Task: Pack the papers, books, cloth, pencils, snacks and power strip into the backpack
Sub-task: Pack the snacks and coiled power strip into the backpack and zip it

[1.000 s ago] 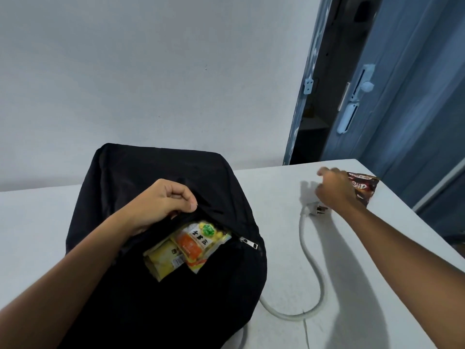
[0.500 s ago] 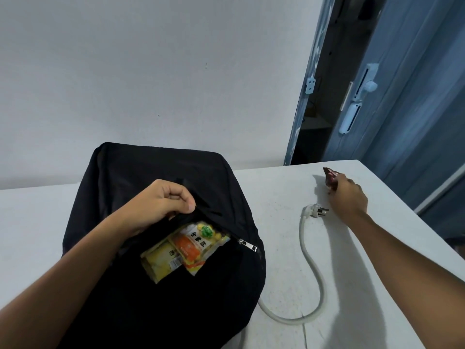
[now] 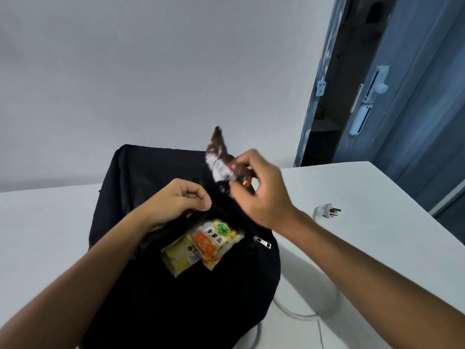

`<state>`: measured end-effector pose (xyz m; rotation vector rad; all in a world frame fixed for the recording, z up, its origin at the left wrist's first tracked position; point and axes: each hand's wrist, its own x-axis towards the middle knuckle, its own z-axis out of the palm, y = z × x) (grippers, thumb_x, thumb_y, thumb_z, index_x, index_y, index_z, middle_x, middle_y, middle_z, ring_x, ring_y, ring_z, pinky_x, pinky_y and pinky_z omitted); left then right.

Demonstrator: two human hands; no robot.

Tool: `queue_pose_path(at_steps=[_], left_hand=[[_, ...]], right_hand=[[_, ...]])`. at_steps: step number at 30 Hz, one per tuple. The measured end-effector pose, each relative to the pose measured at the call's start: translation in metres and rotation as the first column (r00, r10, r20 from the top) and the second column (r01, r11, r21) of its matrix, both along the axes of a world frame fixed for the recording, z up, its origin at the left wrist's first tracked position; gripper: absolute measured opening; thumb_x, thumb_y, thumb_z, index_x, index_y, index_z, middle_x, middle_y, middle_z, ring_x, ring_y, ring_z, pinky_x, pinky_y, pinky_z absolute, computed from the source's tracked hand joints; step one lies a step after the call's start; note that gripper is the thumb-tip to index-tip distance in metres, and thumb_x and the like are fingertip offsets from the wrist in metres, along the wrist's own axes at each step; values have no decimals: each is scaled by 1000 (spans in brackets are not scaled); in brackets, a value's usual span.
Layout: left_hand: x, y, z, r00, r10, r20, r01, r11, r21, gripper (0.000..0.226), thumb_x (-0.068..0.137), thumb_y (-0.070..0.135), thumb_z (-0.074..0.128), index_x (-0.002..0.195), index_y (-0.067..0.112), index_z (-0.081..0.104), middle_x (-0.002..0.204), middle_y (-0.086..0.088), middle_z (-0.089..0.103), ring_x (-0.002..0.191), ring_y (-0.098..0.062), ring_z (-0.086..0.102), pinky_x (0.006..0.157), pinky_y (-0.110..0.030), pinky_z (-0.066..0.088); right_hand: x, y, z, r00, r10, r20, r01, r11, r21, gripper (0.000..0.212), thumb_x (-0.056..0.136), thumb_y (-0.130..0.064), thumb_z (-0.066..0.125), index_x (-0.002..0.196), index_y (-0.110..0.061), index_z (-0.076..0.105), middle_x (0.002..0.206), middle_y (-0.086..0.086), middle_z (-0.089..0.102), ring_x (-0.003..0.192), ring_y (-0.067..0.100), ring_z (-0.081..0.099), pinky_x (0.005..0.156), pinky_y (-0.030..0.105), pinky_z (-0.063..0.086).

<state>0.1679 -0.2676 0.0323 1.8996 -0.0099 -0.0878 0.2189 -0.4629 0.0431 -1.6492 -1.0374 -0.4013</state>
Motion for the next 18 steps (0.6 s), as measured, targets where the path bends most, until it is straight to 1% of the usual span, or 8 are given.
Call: queue_pose_path(at_steps=[1,3,4,5,7,10,13,18], left_hand=[[-2,-1,1,1000,-8,17,8,1000,-14,6,70,12,73,75,9,74,76,-11,72,76,-24,62,77,-33,48],[-5,1,4,996,-38,85,36,999,23,27,74,-3,61,66,20,73,67,1,69,67,-6,63,69,-23,49],[-7,1,7,994,-59,94,53,997,61,29,73,-5,59,66,20,72,66,2,69,65,-4,62,66,-21,49],[-7,3,8,994,-80,80,72,992,100,20,72,-4,61,72,12,72,69,-1,70,68,-8,64,67,-23,51],[-5,8,6,993,-107,58,98,986,137,10,76,-7,67,82,0,70,77,-13,70,72,-17,65,69,-28,54],[-3,10,7,998,-68,-13,68,994,80,4,83,-4,66,85,-1,69,69,-3,67,65,-8,62,62,-19,50],[-3,10,10,998,-58,8,57,995,87,7,81,-5,68,86,-2,69,71,-1,68,67,-6,62,64,-15,49],[-7,5,29,993,-71,94,54,985,165,11,79,-6,69,81,4,70,67,3,69,64,-3,62,64,-12,48]], right_hand=[[-10,2,-4,997,59,57,-56,997,-57,15,74,-1,61,84,-7,52,75,3,55,64,16,51,55,30,43],[-26,5,-17,953,185,239,-139,970,-198,12,74,-7,61,84,-5,55,85,11,58,74,25,55,62,36,47],[-31,8,-25,904,244,351,-154,952,-265,14,74,-9,62,85,-3,56,88,14,59,79,29,55,65,37,47],[-34,10,-33,845,291,449,-152,935,-320,17,75,-10,64,88,-3,55,91,17,60,84,31,55,68,37,46],[-36,14,-46,768,332,547,-125,916,-381,27,77,-11,67,95,-8,48,97,18,62,91,32,54,72,38,44],[-37,14,-58,737,335,587,-95,911,-401,21,83,-15,66,96,-9,50,107,16,65,101,33,58,78,39,46],[-39,12,-68,696,399,597,-93,875,-476,8,86,-12,63,91,-5,61,112,16,65,105,33,58,84,42,47],[-42,19,-74,665,500,554,-71,781,-620,17,80,-6,62,97,-6,65,112,13,65,107,32,59,86,42,49]])
